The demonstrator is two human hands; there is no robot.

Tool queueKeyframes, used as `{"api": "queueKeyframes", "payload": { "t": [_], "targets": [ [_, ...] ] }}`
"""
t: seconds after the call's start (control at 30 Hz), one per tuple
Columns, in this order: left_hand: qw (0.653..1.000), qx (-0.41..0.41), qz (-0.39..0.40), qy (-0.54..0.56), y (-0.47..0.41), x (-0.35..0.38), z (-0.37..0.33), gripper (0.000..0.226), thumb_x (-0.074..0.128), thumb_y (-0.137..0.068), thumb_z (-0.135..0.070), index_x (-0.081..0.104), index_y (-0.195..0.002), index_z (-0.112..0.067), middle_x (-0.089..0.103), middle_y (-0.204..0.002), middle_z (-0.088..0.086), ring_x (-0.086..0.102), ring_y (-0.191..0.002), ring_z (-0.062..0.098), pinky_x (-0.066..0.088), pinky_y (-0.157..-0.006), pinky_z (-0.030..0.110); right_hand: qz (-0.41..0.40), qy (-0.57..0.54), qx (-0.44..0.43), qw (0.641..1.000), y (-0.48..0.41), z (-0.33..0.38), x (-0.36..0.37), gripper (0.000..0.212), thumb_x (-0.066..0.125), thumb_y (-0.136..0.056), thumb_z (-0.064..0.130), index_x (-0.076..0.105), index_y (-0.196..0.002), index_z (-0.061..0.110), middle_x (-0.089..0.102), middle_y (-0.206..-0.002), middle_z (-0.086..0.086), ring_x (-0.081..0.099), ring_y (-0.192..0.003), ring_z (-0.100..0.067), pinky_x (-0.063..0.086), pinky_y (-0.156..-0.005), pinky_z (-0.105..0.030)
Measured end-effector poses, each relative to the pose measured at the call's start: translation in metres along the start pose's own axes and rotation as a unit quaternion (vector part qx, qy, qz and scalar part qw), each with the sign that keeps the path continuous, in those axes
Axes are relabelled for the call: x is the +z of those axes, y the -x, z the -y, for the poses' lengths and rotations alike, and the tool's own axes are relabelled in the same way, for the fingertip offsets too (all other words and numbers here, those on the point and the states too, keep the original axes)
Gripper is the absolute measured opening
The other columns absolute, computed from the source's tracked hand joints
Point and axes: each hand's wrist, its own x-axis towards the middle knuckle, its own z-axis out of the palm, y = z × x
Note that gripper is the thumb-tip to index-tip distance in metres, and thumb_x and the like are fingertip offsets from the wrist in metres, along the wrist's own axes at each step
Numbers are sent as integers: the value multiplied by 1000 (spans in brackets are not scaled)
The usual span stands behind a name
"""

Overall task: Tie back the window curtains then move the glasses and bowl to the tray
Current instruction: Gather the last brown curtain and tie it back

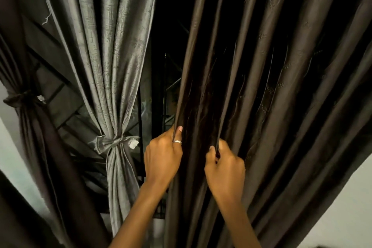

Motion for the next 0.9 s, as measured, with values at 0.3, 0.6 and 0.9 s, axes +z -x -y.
{"api": "queueKeyframes", "payload": {
  "t": [0.3, 0.6, 0.9],
  "targets": [
    [999, -4, 24, 34, 7, 0, -4, 38, 42, -105, -46, 70, -99, -22, 43, -45, -12, 48, -39, 6, 31, -42, 18, 106, -42, -23, 993, 28, 6, 4, 32, 58, -100, 17, 68, -130, 15, 69, -72, 0, 45, -47, 0, 32, -50, -5],
    [990, -16, 90, 111, 16, -7, -10, 56, 28, -101, -67, 52, -59, -39, 59, -53, -17, 58, -47, 0, 37, -47, 7, 145, -62, -55, 986, 34, 24, 17, 42, 51, -103, 22, 54, -144, 21, 76, -85, -3, 72, -70, -21, 59, -66, -38],
    [996, -59, 62, -28, 14, -10, -30, 52, 49, -99, -53, 38, -54, -30, 46, -46, -10, 54, -47, 14, 36, -47, 26, 171, -37, -42, 984, 49, 19, 17, 21, 58, -96, 20, 73, -104, 8, 75, -81, -2, 67, -65, -15, 35, -57, -10]
  ]
}}
